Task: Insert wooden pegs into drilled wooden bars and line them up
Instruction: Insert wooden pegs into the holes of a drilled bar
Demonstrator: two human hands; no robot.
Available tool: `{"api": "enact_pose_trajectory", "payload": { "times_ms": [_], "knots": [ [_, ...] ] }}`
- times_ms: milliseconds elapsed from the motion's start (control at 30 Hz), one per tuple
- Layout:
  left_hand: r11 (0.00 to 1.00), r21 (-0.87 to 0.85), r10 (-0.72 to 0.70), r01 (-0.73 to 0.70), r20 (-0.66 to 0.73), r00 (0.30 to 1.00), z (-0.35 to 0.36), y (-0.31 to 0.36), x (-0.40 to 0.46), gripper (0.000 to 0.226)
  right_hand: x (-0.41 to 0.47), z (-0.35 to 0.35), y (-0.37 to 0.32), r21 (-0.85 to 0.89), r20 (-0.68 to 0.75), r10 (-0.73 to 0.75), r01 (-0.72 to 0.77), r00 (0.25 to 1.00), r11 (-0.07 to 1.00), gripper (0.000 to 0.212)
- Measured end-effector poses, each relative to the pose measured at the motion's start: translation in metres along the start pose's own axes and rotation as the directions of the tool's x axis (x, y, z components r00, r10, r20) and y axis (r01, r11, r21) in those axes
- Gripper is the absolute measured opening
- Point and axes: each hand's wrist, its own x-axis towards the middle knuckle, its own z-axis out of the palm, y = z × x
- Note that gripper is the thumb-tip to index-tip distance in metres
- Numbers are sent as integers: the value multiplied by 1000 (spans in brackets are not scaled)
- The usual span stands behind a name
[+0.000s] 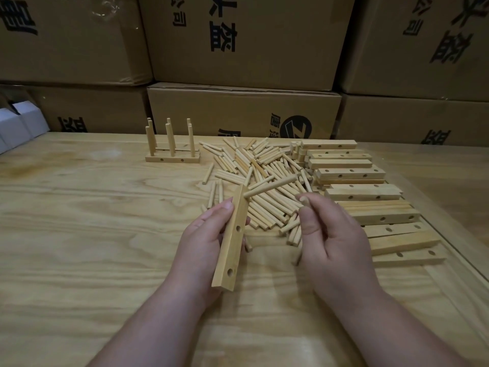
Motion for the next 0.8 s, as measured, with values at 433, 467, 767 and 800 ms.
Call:
{"api": "enact_pose_trajectory", "payload": {
  "times_ms": [433,467,767,800],
  "knots": [
    [1000,-17,21,-22,-21,1000,-1,-2,1,33,-5,12,7,168,200,244,-279,949,946,25],
    [999,-22,26,-26,-23,999,-1,-2,1,35,-5,11,6,205,185,212,-249,959,947,24],
    [993,-117,28,-32,-34,999,-2,-4,4,35,-6,9,1,253,238,171,-231,956,940,16],
    [993,-114,30,-34,-38,999,-2,-4,4,34,-5,9,0,245,247,152,-214,957,946,20]
  ]
}}
